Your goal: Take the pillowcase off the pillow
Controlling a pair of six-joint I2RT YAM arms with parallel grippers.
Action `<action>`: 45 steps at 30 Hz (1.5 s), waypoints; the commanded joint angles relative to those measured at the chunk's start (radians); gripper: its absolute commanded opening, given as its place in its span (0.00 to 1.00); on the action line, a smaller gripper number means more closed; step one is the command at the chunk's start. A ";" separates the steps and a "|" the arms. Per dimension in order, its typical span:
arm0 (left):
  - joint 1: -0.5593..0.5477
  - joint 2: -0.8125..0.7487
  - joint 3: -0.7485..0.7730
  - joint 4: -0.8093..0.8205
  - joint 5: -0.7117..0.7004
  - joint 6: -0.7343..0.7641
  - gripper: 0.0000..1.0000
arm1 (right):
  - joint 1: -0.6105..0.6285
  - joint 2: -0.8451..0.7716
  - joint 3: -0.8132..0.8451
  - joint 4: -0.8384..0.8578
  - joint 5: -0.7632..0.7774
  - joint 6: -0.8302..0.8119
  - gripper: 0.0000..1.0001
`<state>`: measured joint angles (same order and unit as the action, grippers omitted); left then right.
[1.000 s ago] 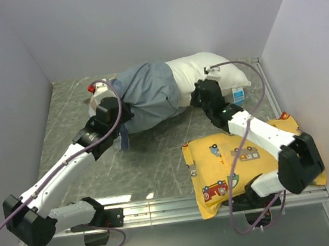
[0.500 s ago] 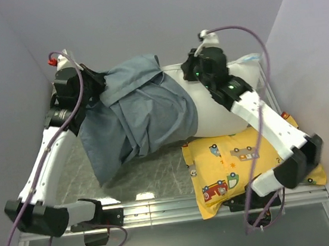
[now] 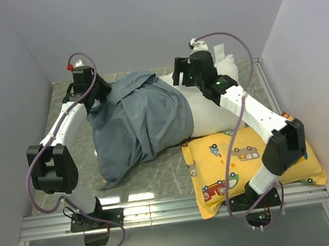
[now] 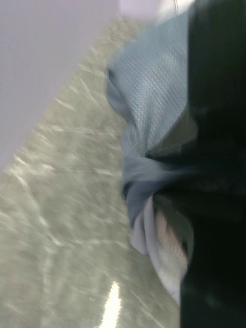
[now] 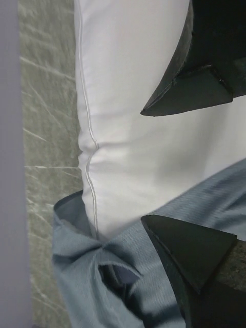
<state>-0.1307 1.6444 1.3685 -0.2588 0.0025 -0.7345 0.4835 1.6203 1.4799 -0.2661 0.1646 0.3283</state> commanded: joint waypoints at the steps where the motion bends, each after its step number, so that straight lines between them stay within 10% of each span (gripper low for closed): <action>1: 0.016 -0.031 0.159 0.044 0.001 0.067 0.38 | -0.026 -0.111 -0.019 -0.087 0.085 -0.006 0.85; 7: 0.014 -0.067 0.284 -0.026 0.001 0.109 0.77 | -0.086 -0.177 -0.207 -0.038 0.058 0.067 0.88; 15: -0.096 -0.234 0.057 -0.013 -0.116 0.147 0.82 | -0.154 0.021 -0.274 0.043 -0.098 0.129 0.84; 21: -0.268 -0.215 -0.069 0.023 -0.143 0.145 0.87 | -0.160 0.062 -0.322 0.122 -0.160 0.153 0.28; 26: -0.351 -0.106 -0.028 -0.023 -0.228 0.152 0.88 | -0.167 0.053 -0.337 0.126 -0.162 0.149 0.09; 30: -0.348 -0.052 0.015 -0.089 -0.320 0.141 0.64 | -0.183 0.044 -0.346 0.126 -0.160 0.149 0.00; 31: -0.337 -0.040 0.042 -0.114 -0.344 0.145 0.32 | -0.189 0.043 -0.349 0.126 -0.162 0.150 0.00; 33: -0.310 -0.063 0.053 -0.141 -0.384 0.147 0.01 | -0.215 0.029 -0.362 0.131 -0.168 0.152 0.00; 45: 0.373 -0.327 -0.206 -0.010 -0.101 -0.031 0.00 | -0.364 -0.080 -0.420 0.139 -0.206 0.189 0.00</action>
<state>0.1165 1.3830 1.1923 -0.3565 -0.0681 -0.7238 0.2050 1.5661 1.0969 -0.0238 -0.1520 0.5480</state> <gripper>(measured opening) 0.013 0.116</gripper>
